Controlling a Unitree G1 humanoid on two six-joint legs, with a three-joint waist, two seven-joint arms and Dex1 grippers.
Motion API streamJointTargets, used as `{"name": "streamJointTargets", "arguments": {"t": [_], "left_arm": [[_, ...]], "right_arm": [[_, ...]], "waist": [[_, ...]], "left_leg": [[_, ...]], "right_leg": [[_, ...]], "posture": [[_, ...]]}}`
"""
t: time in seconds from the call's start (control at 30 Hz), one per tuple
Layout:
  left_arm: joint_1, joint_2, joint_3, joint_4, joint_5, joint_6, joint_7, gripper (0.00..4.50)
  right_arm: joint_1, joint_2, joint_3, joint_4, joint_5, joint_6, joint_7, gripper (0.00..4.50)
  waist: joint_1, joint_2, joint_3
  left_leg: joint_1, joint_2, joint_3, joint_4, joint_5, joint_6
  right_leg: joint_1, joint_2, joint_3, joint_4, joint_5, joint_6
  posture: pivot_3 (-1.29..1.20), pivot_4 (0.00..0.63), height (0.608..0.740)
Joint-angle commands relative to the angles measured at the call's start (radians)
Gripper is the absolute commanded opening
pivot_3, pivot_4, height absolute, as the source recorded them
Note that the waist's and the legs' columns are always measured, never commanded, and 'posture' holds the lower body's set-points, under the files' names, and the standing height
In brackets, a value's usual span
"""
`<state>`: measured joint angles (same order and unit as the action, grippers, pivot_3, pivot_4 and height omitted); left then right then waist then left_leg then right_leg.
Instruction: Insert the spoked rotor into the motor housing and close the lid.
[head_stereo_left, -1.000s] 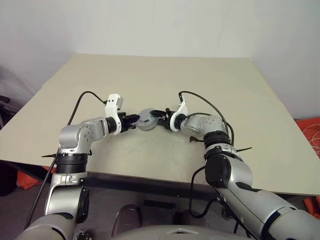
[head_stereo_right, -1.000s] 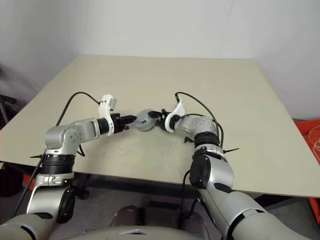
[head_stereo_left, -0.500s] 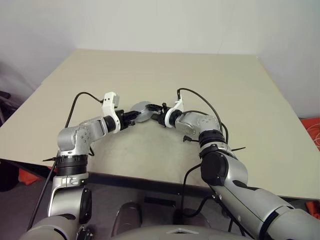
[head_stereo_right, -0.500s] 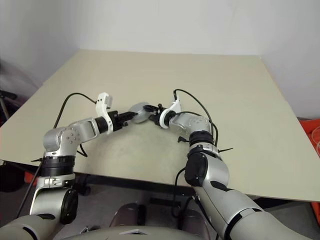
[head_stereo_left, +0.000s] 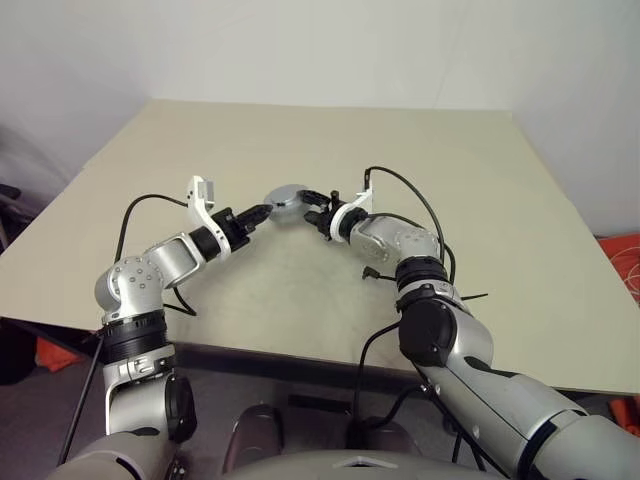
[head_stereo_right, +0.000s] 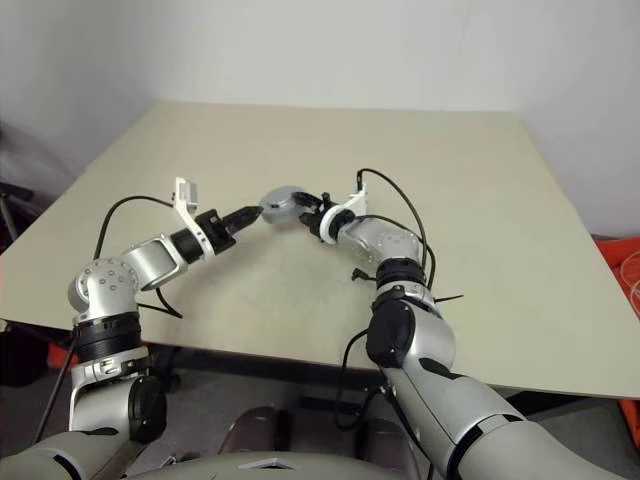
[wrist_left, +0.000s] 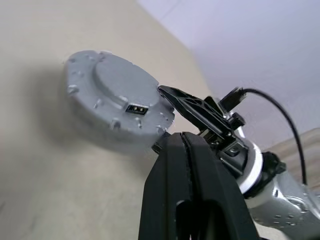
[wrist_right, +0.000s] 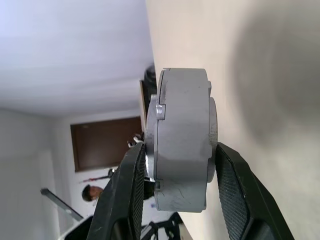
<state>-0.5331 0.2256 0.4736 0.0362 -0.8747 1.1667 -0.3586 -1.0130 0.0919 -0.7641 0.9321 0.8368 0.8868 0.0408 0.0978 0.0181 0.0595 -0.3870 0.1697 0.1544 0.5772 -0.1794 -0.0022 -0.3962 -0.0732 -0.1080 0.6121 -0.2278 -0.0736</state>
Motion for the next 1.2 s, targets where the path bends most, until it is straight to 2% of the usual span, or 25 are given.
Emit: {"name": "streamJointTargets", "arguments": {"t": [0.03,0.17,0.27,0.43,0.6,0.8,1.2], "left_arm": [[-0.003,0.015,0.027,-0.032,-0.044,-0.004,0.021,0.00],[-0.004,0.013,0.049,-0.011,-0.056,-0.032,0.046,0.00],[-0.012,-0.001,0.078,0.041,-0.045,-0.079,0.090,0.62],[-0.028,-0.021,0.133,0.111,-0.087,-0.108,0.145,2.23],[-0.058,-0.042,0.193,0.196,-0.194,-0.033,0.214,3.91],[-0.050,-0.053,0.200,0.206,-0.307,0.044,0.223,3.91],[-0.036,-0.071,0.195,0.208,-0.468,0.062,0.266,3.91]], "right_arm": [[-0.053,0.001,-0.006,-0.009,0.059,-0.002,0.012,1.99],[-0.057,-0.003,-0.007,-0.011,0.065,0.006,0.012,1.99],[-0.056,-0.004,-0.006,-0.021,0.072,0.015,0.008,1.99],[-0.053,-0.005,-0.008,-0.038,0.097,0.028,0.000,1.99],[-0.051,-0.008,-0.014,-0.069,0.147,0.079,0.018,1.99],[-0.030,0.007,0.000,-0.142,0.202,0.159,0.025,1.99],[0.011,0.016,0.035,-0.214,0.235,0.248,0.031,1.99]], "waist": [[0.000,0.000,0.000],[0.000,0.000,0.000],[0.000,0.000,0.000],[0.001,0.000,0.000],[0.002,-0.001,0.000],[0.005,-0.001,0.001],[0.007,-0.001,0.001]], "left_leg": [[0.000,0.000,0.000,0.000,0.000,0.000],[0.000,0.000,0.000,0.000,0.000,0.000],[0.000,0.000,0.000,0.000,0.000,0.000],[0.000,0.000,0.000,0.001,0.000,0.000],[0.000,0.000,0.000,0.001,0.000,0.000],[0.000,0.000,0.000,0.001,0.000,0.000],[0.000,0.000,-0.001,0.001,0.000,-0.001]], "right_leg": [[0.000,0.000,0.000,0.000,0.000,0.000],[0.000,0.000,0.000,0.000,0.000,0.001],[0.000,0.000,0.000,0.000,0.002,0.004],[0.000,0.000,0.000,0.000,0.002,0.004],[0.000,0.000,0.000,0.000,0.002,0.004],[0.000,0.000,0.000,0.000,0.003,0.004],[0.001,0.000,0.000,0.001,0.003,0.005]], "posture": [[0.00,0.000,0.740],[0.00,0.000,0.740],[0.00,0.000,0.740],[0.00,0.000,0.740],[0.00,0.000,0.740],[0.00,0.000,0.740],[0.00,0.000,0.740]]}}
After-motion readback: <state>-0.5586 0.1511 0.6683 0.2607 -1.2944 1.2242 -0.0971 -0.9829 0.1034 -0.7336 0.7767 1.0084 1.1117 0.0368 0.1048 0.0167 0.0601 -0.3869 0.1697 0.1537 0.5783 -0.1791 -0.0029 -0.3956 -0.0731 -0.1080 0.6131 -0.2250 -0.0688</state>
